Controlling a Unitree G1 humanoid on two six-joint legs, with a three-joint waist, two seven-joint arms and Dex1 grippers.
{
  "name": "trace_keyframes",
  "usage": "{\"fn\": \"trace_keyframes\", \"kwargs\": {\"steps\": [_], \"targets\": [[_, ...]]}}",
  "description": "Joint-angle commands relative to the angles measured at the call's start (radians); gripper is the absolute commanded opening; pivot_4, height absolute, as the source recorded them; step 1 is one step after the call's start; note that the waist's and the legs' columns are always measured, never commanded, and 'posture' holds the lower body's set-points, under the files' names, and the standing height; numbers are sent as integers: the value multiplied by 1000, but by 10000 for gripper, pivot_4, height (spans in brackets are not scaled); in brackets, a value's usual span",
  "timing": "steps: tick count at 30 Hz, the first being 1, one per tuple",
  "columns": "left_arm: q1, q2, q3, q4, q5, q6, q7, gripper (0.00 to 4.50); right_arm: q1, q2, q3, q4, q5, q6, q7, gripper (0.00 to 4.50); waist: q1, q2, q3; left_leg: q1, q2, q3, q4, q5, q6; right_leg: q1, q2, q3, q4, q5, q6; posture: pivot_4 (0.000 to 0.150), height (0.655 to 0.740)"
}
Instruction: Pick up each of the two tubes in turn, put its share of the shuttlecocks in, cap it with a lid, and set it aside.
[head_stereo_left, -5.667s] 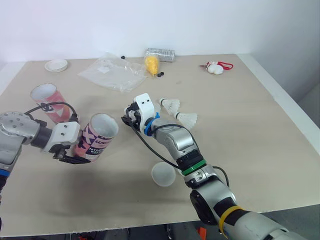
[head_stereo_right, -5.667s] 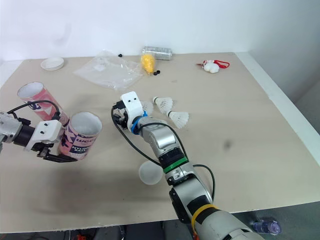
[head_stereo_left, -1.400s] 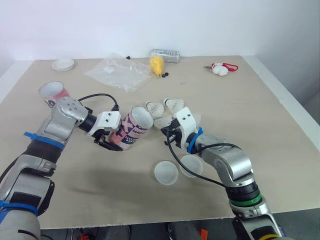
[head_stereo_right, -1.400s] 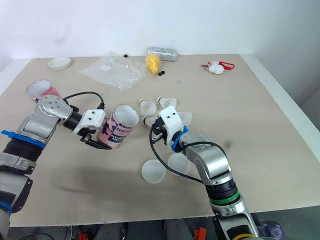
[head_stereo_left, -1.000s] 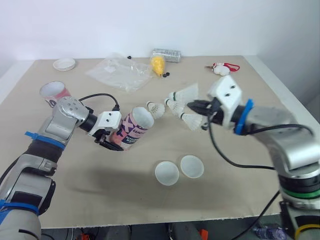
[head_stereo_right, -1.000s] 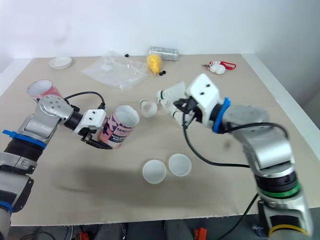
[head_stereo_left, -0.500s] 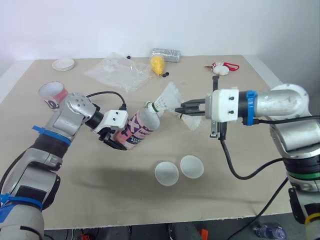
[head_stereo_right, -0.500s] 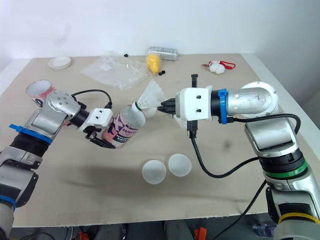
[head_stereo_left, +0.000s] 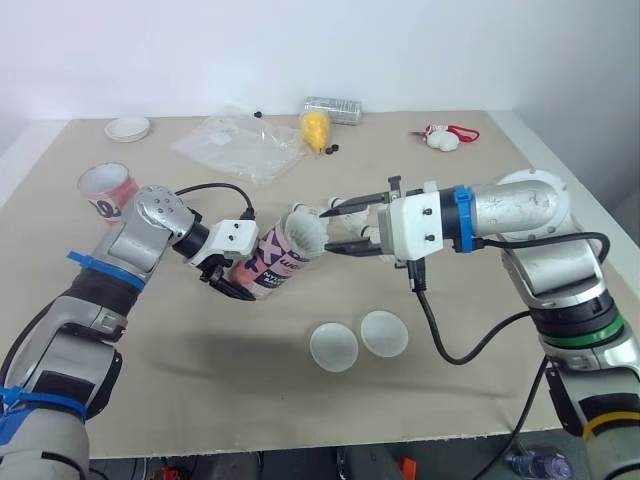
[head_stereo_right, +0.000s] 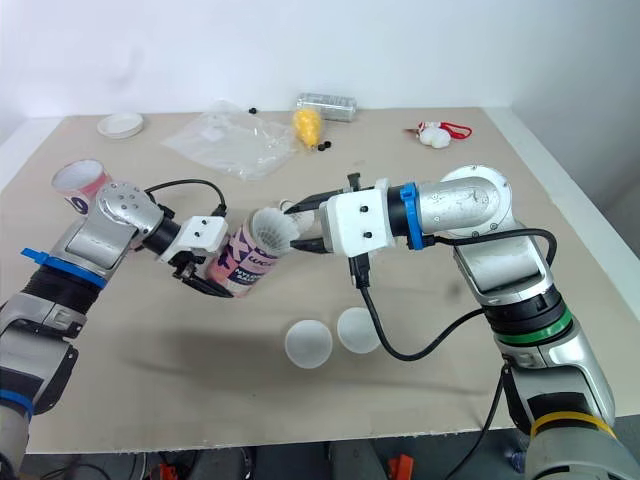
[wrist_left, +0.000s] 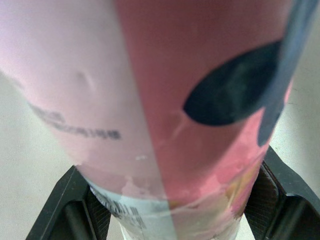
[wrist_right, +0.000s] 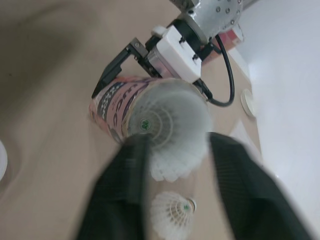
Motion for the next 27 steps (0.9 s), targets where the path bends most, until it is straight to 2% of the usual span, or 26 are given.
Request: {"fn": "trace_keyframes", "kwargs": {"steps": [1, 2, 4, 7, 10, 11, 12, 13, 14, 17, 18, 27], "targets": [[8, 14, 27, -42, -17, 9, -2, 30271, -7, 1, -57, -45, 114, 143, 3, 41271, 0, 0, 0, 0, 0, 0, 0, 0, 0, 0, 0, 0, 0, 0, 0, 1500, 7400], [10, 15, 28, -45, -18, 11, -2, 30271, -6, 1, -68, -51, 143, 188, 1, 44599, 0, 0, 0, 0, 0, 0, 0, 0, 0, 0, 0, 0, 0, 0, 0, 1500, 7400], [15, 13, 32, -48, -18, 1, 8, 30271, -15, 16, -121, -49, 253, 350, -40, 44599, 0, 0, 0, 0, 0, 0, 0, 0, 0, 0, 0, 0, 0, 0, -1, 1500, 7400], [23, 2, 33, -43, -8, -60, 42, 30271, -35, 30, -150, -15, 262, 398, -85, 44599, 0, 0, 0, 0, 0, 0, 0, 0, 0, 0, 0, 0, 0, 4, -6, 1500, 7400], [28, -20, 41, -32, -12, -83, 75, 30271, -71, 16, -112, 9, 220, 343, -36, 36211, 0, 0, 0, 0, 0, 0, 1, 0, 0, 0, 0, 0, 0, 3, -5, 1500, 7400], [29, -26, 43, -32, -17, -80, 78, 30271, -92, 14, -89, 26, 192, 307, -15, 31508, 0, 0, 0, 0, 0, 0, 1, 0, 0, 0, 0, -1, 0, 2, -3, 1500, 7400], [31, -31, 44, -34, -21, -77, 81, 30271, -112, 15, -67, 42, 167, 273, 4, 28605, 0, 1, 0, 0, 0, 0, 1, 0, 0, 0, 0, 0, 0, 1, 0, 1500, 7400], [32, -34, 45, -36, -22, -74, 81, 30271, -127, 19, -48, 56, 147, 247, 20, 21609, 0, 1, 0, 0, 0, 0, 1, 0, 0, 0, 0, 0, 0, 1, 0, 1500, 7400], [32, -36, 45, -39, -23, -69, 80, 30271, -140, 24, -29, 67, 130, 224, 36, 18163, 0, 1, 0, 0, 0, 0, 1, 0, 0, 0, 0, 0, 0, 1, 0, 1500, 7400], [30, -43, 42, -49, -29, -48, 67, 30271, -191, 52, 61, 119, 45, 124, 90, 3588, -2, 1, 0, 0, 0, 0, 0, 0, 0, 0, 0, 0, 0, 1, 0, 1500, 7400], [28, -44, 40, -53, -31, -41, 63, 30271, -204, 61, 90, 143, 16, 85, 112, 410, -3, 1, 0, 0, 0, 0, 0, 0, 0, 0, 0, 0, 0, 0, 0, 1500, 7400], [13, -55, 36, -78, -40, 17, 42, 30271, -272, 135, 244, 341, -148, -121, 231, 410, -1, 1, 0, 0, 0, 0, 0, 0, 0, 0, 0, 0, 0, 1, -1, 1500, 7400]]}}
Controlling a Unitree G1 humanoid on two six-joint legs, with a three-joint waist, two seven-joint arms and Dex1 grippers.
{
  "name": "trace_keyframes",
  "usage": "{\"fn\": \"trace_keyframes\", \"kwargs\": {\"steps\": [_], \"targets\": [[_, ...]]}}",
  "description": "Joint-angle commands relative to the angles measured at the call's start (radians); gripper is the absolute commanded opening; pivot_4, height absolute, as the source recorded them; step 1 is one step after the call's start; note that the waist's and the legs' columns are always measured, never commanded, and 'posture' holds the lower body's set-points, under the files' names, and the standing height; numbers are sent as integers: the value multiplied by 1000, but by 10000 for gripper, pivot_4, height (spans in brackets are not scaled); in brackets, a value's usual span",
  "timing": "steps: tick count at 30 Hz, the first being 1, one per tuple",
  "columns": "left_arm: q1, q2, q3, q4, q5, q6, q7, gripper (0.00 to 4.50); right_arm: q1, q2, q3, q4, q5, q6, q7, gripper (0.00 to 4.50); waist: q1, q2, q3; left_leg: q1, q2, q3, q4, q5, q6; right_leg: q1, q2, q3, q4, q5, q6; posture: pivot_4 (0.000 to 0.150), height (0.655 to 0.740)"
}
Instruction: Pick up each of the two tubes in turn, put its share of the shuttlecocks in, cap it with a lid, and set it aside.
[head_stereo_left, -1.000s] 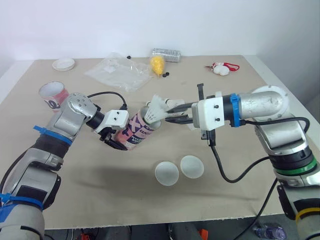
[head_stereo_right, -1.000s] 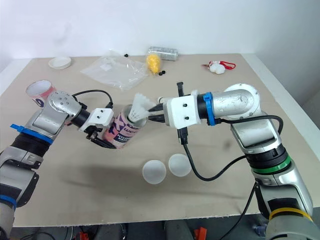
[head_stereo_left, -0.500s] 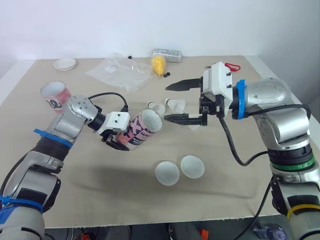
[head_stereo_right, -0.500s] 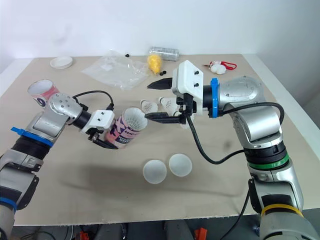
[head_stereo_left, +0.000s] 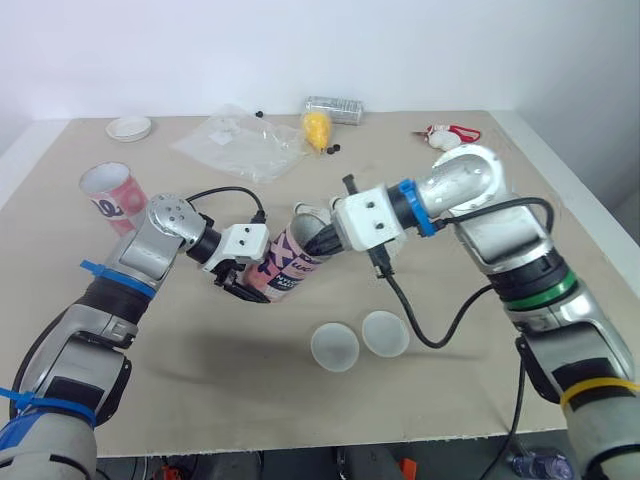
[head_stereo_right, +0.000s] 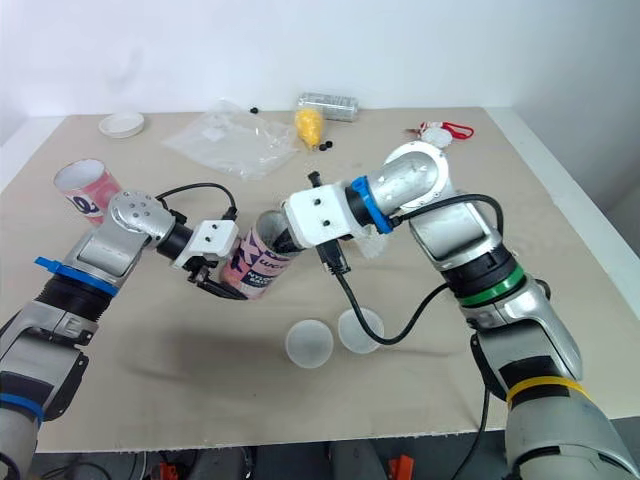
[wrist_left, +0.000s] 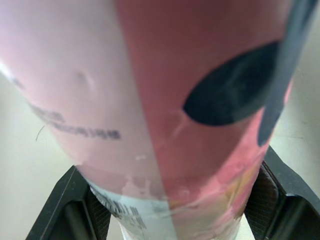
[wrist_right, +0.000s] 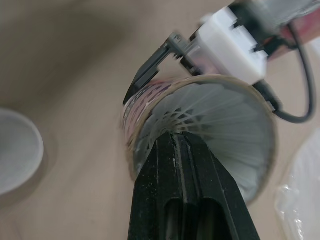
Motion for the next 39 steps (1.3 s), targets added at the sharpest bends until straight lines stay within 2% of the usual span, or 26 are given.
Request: {"fn": "trace_keyframes", "kwargs": {"steps": [1, 10, 17, 31, 35, 39], "targets": [[-24, -6, 18, -43, -23, 19, -7, 30271, -50, 27, 45, 65, -69, -87, 47, 410, 0, 0, 0, 0, 0, 0, 0, 0, 0, 0, 0, 0, 0, 0, 0, 1500, 7400], [-33, -20, 25, -39, -23, 35, -3, 30271, -143, 117, 128, 200, -135, -180, 163, 410, 0, 0, 0, 0, 0, 0, 0, 0, 0, 0, 0, 0, 0, 3, -6, 1500, 7400], [-20, -29, 27, -50, -26, 43, 8, 30271, -179, 149, 122, 275, -146, -217, 178, 410, 0, 0, 0, 1, 0, 0, 0, 0, 0, 0, 0, -1, 1, 3, -6, 1500, 7400], [-2, -29, 30, -23, -29, 27, 24, 30271, -205, -37, 62, 121, 115, -29, 200, 410, 1, 1, 0, 0, 0, -1, 0, 1, -1, 0, 0, -1, 1, 3, -6, 1500, 7400], [6, -34, 32, -25, -34, 23, 35, 30271, -209, -90, 6, 117, 162, 32, 200, 410, 1, 1, 1, 0, 0, -1, 0, 1, -1, 0, 0, -1, 1, 3, -5, 1500, 7400], [37, -46, 51, -30, -42, 9, 81, 30271, -199, -144, -124, 139, 228, 164, 172, 410, 1, 1, 1, 0, 0, -1, 0, 1, -1, 0, 0, -1, 1, 3, -6, 1500, 7400]]}}
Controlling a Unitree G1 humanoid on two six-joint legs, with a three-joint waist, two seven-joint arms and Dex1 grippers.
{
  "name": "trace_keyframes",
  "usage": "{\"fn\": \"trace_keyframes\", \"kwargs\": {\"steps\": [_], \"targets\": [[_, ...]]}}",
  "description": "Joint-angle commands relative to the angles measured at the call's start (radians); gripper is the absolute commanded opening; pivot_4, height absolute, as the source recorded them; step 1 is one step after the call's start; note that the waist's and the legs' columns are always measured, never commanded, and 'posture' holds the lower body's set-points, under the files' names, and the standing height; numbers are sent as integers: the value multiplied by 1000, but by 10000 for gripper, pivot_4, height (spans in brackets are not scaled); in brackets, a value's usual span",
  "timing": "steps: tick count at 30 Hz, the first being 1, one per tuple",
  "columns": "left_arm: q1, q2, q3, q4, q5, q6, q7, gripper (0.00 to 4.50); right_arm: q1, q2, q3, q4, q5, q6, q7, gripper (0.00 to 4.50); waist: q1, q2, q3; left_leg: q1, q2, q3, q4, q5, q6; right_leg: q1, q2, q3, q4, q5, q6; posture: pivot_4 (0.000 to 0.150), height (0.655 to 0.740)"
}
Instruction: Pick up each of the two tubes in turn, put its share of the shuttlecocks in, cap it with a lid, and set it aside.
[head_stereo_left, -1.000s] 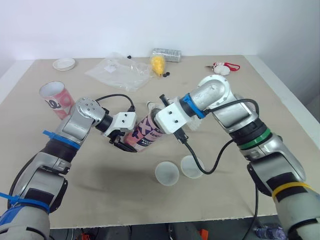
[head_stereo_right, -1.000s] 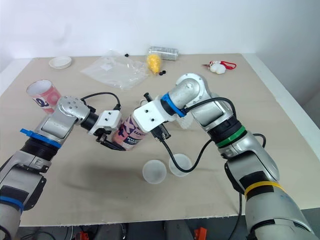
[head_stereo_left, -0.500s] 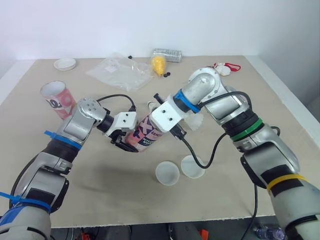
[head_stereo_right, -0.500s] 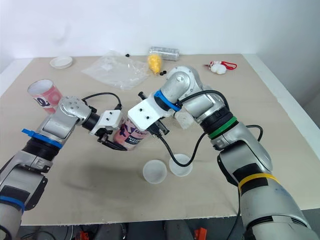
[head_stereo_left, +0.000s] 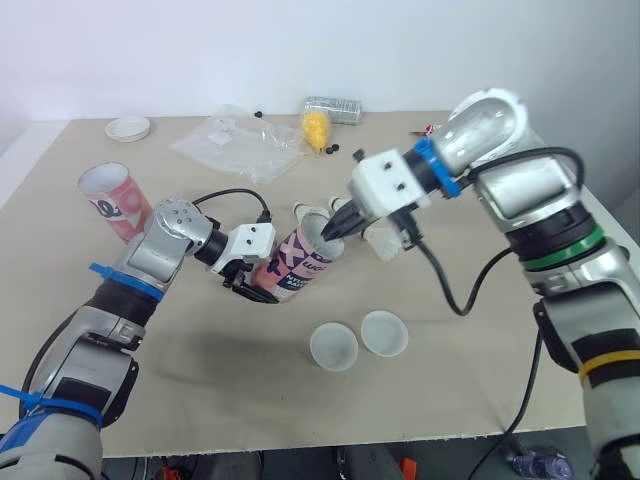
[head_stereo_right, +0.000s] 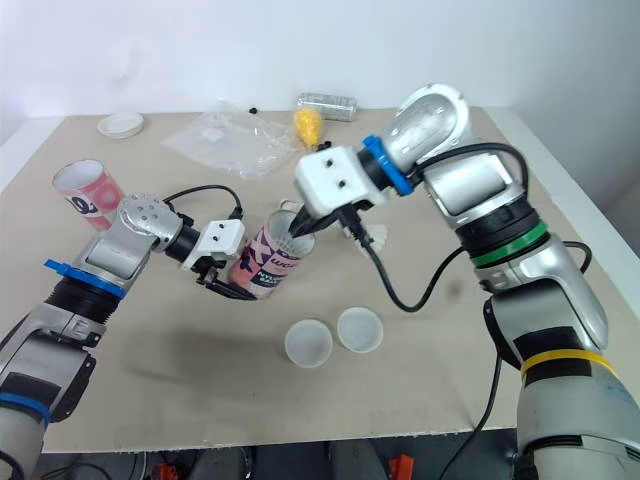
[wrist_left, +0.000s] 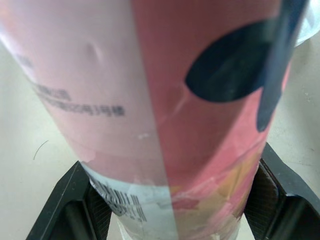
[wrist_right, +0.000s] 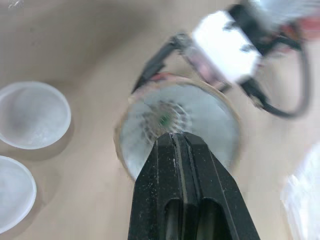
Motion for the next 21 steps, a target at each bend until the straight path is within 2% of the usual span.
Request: {"fn": "trace_keyframes", "kwargs": {"steps": [1, 5, 8, 10, 15, 18, 21], "targets": [[26, -10, 43, -26, -26, -17, 46, 30271, -8, -45, -150, -18, 94, 148, 10, 410, 0, 0, 0, 0, 0, 0, 0, 0, 0, 0, 0, 0, 0, 0, 0, 1500, 7400], [71, -54, 93, -25, -42, -50, 161, 30271, 49, -97, -306, -66, 201, 356, -73, 410, 2, 0, 0, 0, 0, 0, 0, 0, 0, 0, -1, 0, 0, 0, 0, 1500, 7400], [146, -109, 148, -61, -61, -76, 292, 30271, 169, -154, -431, -135, 255, 495, -175, 410, 4, 0, 0, 0, -1, 0, 1, 0, 0, 1, -3, 0, 0, 0, 0, 1500, 7400], [203, -134, 168, -106, -72, -82, 346, 30271, 270, -181, -461, -200, 252, 536, -225, 410, 4, 0, 0, 0, -3, 0, 1, 0, 0, 2, -4, 0, 0, 0, 1, 1500, 7400], [375, -176, 179, -254, -90, -95, 449, 30271, 524, -200, -426, -457, 252, 563, -273, 410, -3, 3, -1, 0, -4, 1, 0, -1, 1, 1, -5, 2, -1, 0, 2, 1500, 7400], [458, -179, 173, -321, -79, -113, 497, 30271, 563, -183, -382, -530, 236, 583, -305, 410, -3, 4, -1, 1, -4, 1, 0, 0, 1, 1, -4, 3, 0, 0, 3, 1500, 7400], [503, -176, 182, -345, -84, -140, 529, 30271, 595, -180, -305, -573, 189, 578, -314, 410, 0, 4, -1, 2, -4, 1, 1, 1, -1, 3, -4, 3, 0, -1, 11, 1500, 7400]]}}
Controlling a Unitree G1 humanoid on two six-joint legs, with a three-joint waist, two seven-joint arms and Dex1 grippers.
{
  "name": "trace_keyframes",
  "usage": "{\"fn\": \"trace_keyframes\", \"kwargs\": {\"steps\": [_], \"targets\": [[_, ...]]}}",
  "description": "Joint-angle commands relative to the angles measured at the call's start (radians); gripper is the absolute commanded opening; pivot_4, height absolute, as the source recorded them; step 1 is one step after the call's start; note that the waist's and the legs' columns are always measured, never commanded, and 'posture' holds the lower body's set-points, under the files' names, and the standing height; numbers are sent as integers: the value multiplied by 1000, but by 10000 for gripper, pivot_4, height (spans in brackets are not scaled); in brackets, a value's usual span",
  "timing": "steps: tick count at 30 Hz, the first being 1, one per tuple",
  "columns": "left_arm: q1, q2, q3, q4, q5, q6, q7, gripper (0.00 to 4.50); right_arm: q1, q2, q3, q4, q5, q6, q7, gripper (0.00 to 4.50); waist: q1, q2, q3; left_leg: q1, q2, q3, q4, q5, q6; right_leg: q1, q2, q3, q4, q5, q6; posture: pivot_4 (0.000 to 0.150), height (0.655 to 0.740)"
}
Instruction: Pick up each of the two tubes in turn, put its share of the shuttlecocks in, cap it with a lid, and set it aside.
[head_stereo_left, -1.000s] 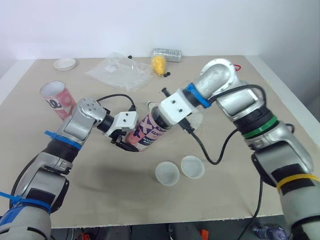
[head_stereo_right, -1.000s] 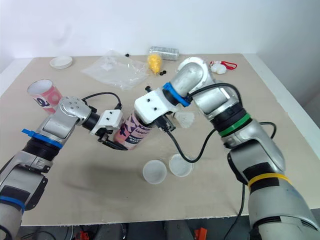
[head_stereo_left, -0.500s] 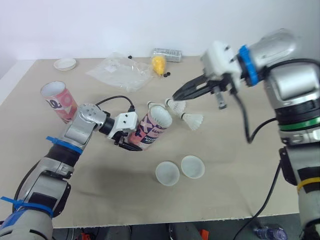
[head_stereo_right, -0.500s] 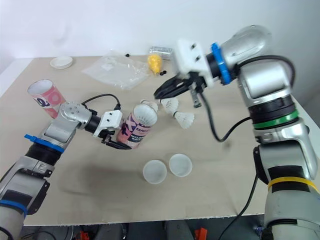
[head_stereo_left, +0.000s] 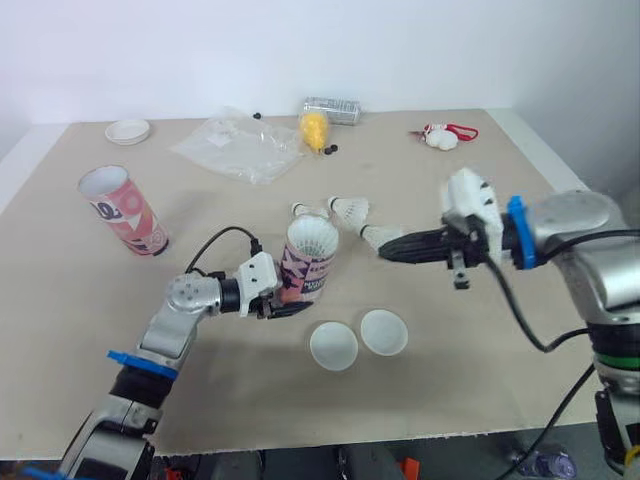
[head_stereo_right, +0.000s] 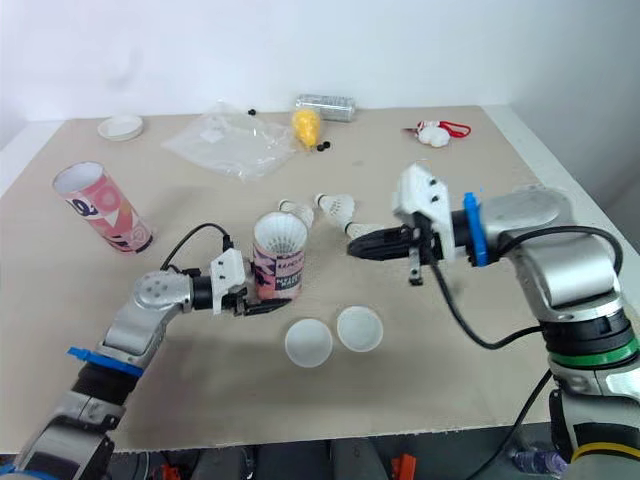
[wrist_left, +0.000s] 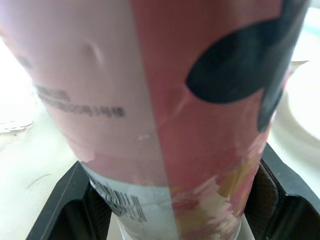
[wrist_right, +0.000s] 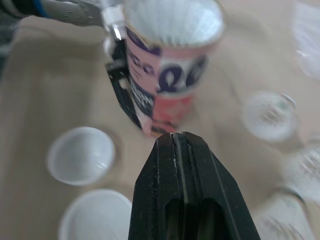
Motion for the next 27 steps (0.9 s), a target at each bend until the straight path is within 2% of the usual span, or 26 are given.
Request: {"fn": "trace_keyframes", "kwargs": {"steps": [1, 6, 10, 16, 17, 27], "targets": [[20, 11, 21, -38, -5, -45, 32, 30271, 25, -1, 55, -65, -32, 3, -16, 410, 1, 0, 0, 0, 0, 0, 1, 0, 0, 1, 0, 0, 0, 1, 0, 1500, 7400], [51, -8, 28, -24, -19, -56, 83, 30271, 52, 21, 213, -113, -116, 21, -36, 410, 1, 0, 0, 0, -2, 1, 2, 4, -1, 1, -1, 3, -3, 5, 4, 1500, 7400], [48, -14, 10, -24, -22, -54, 92, 30271, 9, 39, 305, -73, -175, 37, -17, 12769, 1, 0, 0, 0, -2, 1, 1, 5, -2, 1, -1, 3, -3, 6, 4, 1500, 7400], [36, -17, -4, -18, -22, -61, 96, 30271, -69, 125, 396, -12, -240, 39, -12, 42054, 0, 0, 0, 0, -2, 1, 1, 5, -2, 0, -1, 3, -3, 6, 4, 1500, 7400], [36, -18, -7, -20, -21, -62, 96, 30271, -87, 141, 407, 5, -255, 39, -16, 44290, 1, 0, 0, 0, -2, 1, 1, 5, -2, 0, -1, 3, -3, 6, 4, 1500, 7400], [43, -16, -22, -43, -24, -49, 98, 30271, -129, 193, 417, -2, -265, 181, -44, 44290, 1, 0, 0, -1, -2, 1, 0, 5, -2, 0, -1, 3, -3, 5, 4, 1500, 7400]]}}
